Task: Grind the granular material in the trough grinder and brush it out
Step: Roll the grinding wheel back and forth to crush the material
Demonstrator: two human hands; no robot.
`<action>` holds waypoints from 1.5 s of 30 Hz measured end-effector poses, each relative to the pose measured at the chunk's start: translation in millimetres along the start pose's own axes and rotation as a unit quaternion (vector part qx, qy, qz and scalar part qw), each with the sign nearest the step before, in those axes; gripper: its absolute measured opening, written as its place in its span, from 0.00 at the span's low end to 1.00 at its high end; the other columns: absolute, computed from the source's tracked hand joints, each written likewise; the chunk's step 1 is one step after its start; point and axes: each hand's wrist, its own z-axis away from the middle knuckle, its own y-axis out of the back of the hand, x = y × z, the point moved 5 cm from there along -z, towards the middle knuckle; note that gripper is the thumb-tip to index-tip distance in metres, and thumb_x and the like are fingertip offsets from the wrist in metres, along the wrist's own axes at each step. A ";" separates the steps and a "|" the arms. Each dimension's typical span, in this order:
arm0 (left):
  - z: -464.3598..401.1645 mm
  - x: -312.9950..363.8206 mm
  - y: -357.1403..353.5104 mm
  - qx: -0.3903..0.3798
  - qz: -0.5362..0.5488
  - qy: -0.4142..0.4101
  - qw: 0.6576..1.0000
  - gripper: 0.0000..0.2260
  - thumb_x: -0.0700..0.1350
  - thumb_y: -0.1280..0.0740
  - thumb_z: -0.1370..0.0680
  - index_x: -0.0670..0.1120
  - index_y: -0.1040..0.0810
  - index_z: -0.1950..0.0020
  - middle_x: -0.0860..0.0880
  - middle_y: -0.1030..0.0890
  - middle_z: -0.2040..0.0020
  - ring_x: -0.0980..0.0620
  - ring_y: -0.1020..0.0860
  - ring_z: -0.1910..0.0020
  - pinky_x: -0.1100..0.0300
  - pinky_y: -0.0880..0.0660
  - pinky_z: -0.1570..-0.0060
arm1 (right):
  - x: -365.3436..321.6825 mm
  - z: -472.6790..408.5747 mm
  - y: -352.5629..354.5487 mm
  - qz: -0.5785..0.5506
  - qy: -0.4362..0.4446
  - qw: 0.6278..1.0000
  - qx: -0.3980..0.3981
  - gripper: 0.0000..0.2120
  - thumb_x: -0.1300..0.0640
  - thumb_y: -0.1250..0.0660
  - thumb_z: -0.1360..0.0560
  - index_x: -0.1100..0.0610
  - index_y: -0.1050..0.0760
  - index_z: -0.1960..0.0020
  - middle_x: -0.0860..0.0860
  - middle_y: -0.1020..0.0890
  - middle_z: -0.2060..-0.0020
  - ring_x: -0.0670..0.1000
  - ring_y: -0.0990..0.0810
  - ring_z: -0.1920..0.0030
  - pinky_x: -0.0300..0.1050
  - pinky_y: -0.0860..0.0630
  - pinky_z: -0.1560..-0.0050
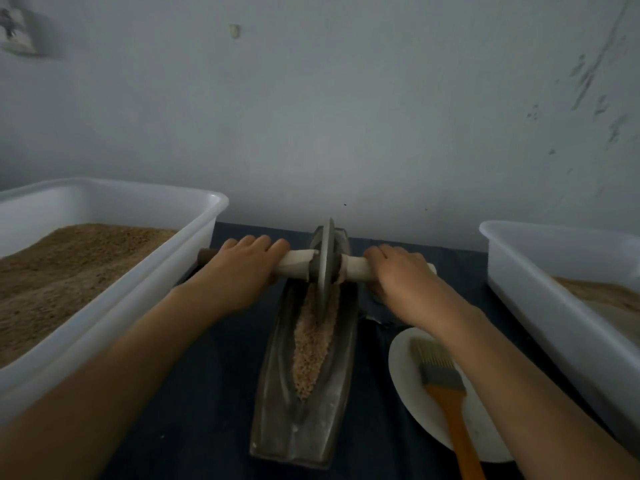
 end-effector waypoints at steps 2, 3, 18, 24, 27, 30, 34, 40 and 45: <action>4.1 1.3 7.8 -0.087 0.029 -0.015 0.996 0.16 0.50 0.39 0.21 0.51 0.38 0.35 0.50 0.29 0.41 0.51 0.28 0.42 0.56 0.32 0.42 | -0.9 3.6 7.0 -0.059 0.006 0.995 -0.086 0.10 0.57 0.37 0.24 0.58 0.31 0.44 0.53 0.26 0.48 0.54 0.27 0.48 0.44 0.39 0.61; 7.5 2.5 12.4 -0.137 0.059 -0.023 0.989 0.14 0.49 0.38 0.21 0.52 0.37 0.37 0.50 0.28 0.42 0.51 0.28 0.44 0.56 0.31 0.43 | -2.0 6.8 11.4 -0.096 0.007 0.986 -0.138 0.10 0.55 0.36 0.24 0.58 0.31 0.45 0.53 0.25 0.49 0.53 0.26 0.50 0.44 0.37 0.63; 20.8 6.2 23.6 -0.264 0.163 -0.043 0.950 0.10 0.46 0.36 0.22 0.55 0.36 0.46 0.53 0.28 0.48 0.54 0.28 0.49 0.58 0.32 0.46 | -3.6 19.2 23.6 -0.174 0.005 0.951 -0.256 0.15 0.49 0.33 0.25 0.54 0.28 0.42 0.50 0.22 0.51 0.48 0.24 0.53 0.42 0.28 0.57; 3.7 0.5 4.9 0.007 0.008 0.019 1.000 0.15 0.50 0.40 0.21 0.51 0.36 0.35 0.50 0.28 0.42 0.50 0.28 0.42 0.56 0.34 0.44 | -0.9 1.2 5.9 -0.026 -0.022 0.999 0.027 0.15 0.58 0.37 0.24 0.56 0.31 0.38 0.52 0.25 0.44 0.53 0.27 0.44 0.45 0.36 0.51; 1.0 5.2 1.5 0.085 -0.010 0.033 0.996 0.17 0.49 0.40 0.21 0.52 0.36 0.34 0.51 0.28 0.41 0.50 0.29 0.42 0.56 0.35 0.41 | -0.5 1.5 1.0 -0.025 -0.036 0.996 0.076 0.15 0.59 0.37 0.24 0.56 0.30 0.38 0.52 0.25 0.44 0.53 0.28 0.45 0.45 0.37 0.49; -0.1 2.7 4.0 0.041 -0.005 0.005 0.999 0.17 0.50 0.39 0.21 0.52 0.37 0.34 0.51 0.28 0.41 0.51 0.28 0.42 0.56 0.34 0.43 | -0.3 1.9 2.2 -0.014 -0.015 1.000 0.010 0.12 0.59 0.39 0.23 0.56 0.31 0.40 0.53 0.25 0.45 0.53 0.28 0.46 0.45 0.38 0.55; 12.0 4.8 17.7 -0.123 0.055 -0.020 0.991 0.15 0.50 0.37 0.22 0.53 0.36 0.37 0.51 0.27 0.42 0.52 0.27 0.43 0.57 0.31 0.42 | -6.8 11.1 17.2 -0.100 0.008 0.985 -0.142 0.07 0.54 0.36 0.24 0.55 0.32 0.50 0.53 0.25 0.51 0.49 0.29 0.56 0.42 0.37 0.62; 38.3 13.4 46.1 -0.309 0.138 -0.061 0.939 0.09 0.49 0.35 0.22 0.58 0.36 0.50 0.56 0.26 0.51 0.58 0.27 0.51 0.66 0.32 0.52 | -19.6 36.0 43.0 -0.129 0.065 0.942 -0.302 0.11 0.46 0.33 0.26 0.48 0.32 0.50 0.42 0.30 0.62 0.40 0.31 0.63 0.35 0.37 0.67; 35.5 12.9 42.1 -0.331 0.156 -0.066 0.928 0.11 0.48 0.35 0.23 0.59 0.37 0.57 0.59 0.28 0.56 0.60 0.29 0.55 0.66 0.33 0.54 | -17.8 35.7 40.7 -0.135 0.061 0.936 -0.319 0.13 0.45 0.34 0.25 0.49 0.30 0.45 0.42 0.28 0.61 0.40 0.30 0.62 0.34 0.36 0.66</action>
